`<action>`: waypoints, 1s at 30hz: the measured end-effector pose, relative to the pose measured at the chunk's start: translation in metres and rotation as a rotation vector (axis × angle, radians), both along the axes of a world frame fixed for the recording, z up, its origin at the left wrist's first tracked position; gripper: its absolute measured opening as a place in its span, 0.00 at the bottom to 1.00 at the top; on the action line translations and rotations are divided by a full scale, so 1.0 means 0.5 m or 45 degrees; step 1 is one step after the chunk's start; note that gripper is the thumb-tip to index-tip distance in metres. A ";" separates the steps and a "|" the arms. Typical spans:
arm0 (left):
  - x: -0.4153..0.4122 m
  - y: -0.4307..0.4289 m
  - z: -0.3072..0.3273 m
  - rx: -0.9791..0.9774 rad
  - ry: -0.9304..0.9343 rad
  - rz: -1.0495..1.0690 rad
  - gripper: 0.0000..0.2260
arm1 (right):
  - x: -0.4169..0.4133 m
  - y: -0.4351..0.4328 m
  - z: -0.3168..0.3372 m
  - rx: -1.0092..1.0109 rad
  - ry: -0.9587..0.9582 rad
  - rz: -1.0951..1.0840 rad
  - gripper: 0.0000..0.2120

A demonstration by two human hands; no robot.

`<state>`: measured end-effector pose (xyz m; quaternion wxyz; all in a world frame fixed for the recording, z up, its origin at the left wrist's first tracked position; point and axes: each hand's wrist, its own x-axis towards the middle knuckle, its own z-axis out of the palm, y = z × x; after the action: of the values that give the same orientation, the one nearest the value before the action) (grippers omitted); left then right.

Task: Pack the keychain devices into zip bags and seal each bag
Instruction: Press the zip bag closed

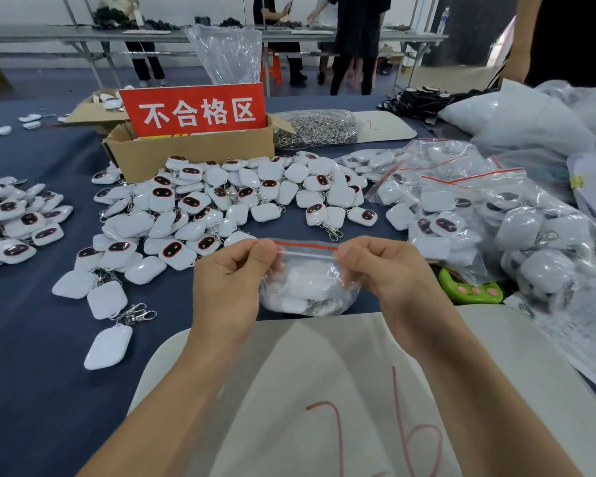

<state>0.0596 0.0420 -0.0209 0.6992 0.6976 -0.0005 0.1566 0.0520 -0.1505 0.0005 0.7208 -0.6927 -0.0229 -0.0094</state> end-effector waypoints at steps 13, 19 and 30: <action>-0.009 -0.018 0.001 -0.103 0.081 -0.081 0.11 | 0.001 -0.004 -0.007 -0.242 0.119 0.314 0.34; -0.004 -0.033 0.020 -0.086 0.017 -0.048 0.12 | 0.007 0.018 -0.028 -0.526 -0.034 0.100 0.16; 0.084 -0.247 0.132 0.164 0.146 -0.697 0.08 | 0.080 -0.165 0.117 -0.406 -0.166 -0.880 0.10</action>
<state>0.1017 -0.0815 0.0450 0.6684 0.7223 -0.1591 -0.0782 0.0920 -0.2329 0.0591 0.5553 -0.7609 0.1650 -0.2923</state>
